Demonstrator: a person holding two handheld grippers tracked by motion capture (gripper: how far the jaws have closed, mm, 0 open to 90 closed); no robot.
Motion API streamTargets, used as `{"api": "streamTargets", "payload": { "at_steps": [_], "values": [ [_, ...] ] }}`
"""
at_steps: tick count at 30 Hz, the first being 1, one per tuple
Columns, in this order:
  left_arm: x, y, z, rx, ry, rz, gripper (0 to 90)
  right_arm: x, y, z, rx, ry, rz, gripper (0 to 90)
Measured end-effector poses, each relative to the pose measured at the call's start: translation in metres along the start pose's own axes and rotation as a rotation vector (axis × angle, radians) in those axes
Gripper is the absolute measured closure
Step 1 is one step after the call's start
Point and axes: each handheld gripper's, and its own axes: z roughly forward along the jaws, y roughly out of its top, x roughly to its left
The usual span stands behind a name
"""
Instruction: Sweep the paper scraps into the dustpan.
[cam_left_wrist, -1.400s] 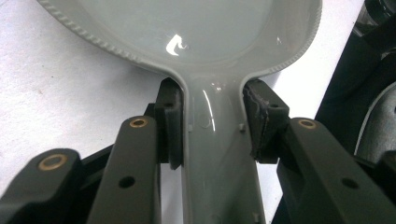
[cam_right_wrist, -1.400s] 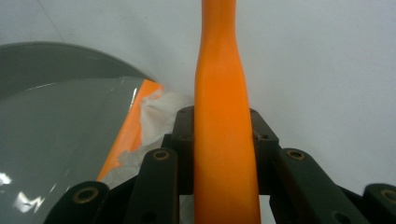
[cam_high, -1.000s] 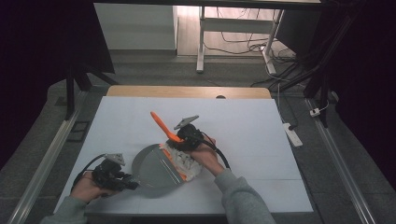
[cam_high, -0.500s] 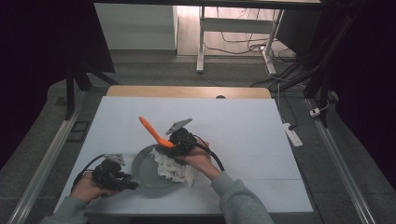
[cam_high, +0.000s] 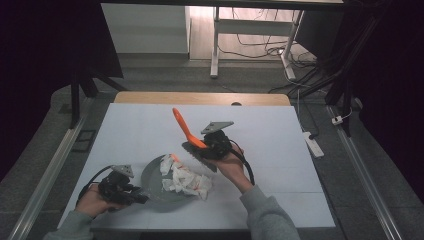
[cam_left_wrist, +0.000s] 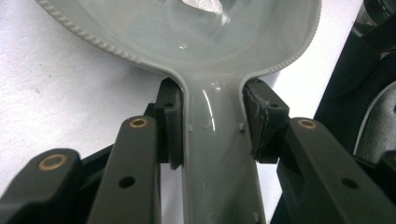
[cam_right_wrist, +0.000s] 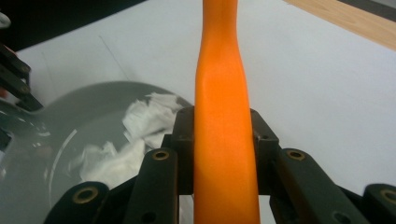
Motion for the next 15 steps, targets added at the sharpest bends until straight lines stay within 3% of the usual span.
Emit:
{"api": "streamTargets", "payload": {
  "at_steps": [9,12,15],
  "values": [
    [0.0,0.0,0.001,0.01,-0.002,0.006,61.8,-0.012,-0.027,-0.022,-0.01,-0.022,0.067,70.3],
    [-0.001,0.0,0.001,0.011,-0.002,0.008,61.8,-0.016,-0.036,-0.025,0.0,-0.049,0.088,70.3],
    [-0.002,0.0,0.002,0.011,-0.003,0.011,61.7,-0.023,-0.044,-0.021,0.043,-0.102,0.102,70.3]
  ]
}}
